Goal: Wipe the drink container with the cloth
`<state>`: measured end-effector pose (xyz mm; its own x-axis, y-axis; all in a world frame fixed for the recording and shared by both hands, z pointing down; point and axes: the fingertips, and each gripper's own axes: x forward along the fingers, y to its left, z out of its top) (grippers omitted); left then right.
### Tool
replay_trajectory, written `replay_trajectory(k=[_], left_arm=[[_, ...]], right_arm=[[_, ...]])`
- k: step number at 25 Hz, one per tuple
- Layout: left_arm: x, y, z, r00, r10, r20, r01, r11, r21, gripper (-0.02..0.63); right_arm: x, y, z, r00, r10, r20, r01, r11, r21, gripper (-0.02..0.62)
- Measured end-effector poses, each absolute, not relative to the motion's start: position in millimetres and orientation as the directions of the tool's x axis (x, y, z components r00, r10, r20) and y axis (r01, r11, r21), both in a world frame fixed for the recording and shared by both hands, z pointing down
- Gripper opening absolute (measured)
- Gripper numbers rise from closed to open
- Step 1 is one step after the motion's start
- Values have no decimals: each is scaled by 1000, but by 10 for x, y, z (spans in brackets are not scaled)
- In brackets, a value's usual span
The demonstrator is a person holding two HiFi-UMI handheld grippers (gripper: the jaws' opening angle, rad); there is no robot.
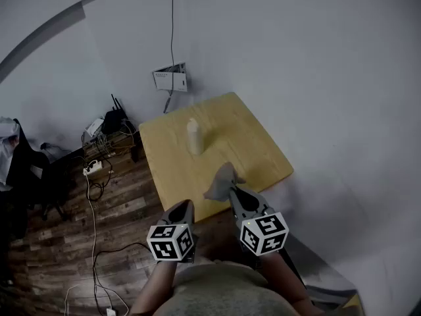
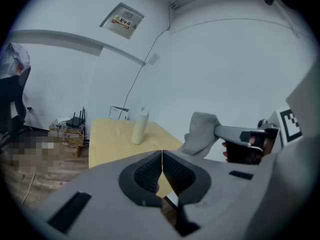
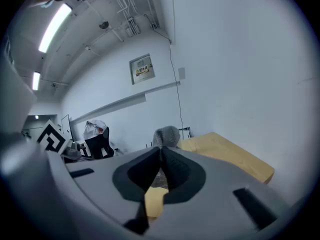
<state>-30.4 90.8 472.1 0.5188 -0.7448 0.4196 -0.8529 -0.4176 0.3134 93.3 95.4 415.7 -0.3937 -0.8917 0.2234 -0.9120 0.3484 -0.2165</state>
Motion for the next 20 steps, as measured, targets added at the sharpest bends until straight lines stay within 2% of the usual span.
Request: replay_trajectory(k=[14,20], left_arm=[[-255,1017,4759,508,-752,420,-859,-405,314,3],[-412,1081,4784,479,-763,434,-873,-365,323,3]], right_arm=[[1050,1007,4204,-398,-886,239,-913,357,-199,9],[957,1040,4255,-434,-870,236,-889,369,-272,9]])
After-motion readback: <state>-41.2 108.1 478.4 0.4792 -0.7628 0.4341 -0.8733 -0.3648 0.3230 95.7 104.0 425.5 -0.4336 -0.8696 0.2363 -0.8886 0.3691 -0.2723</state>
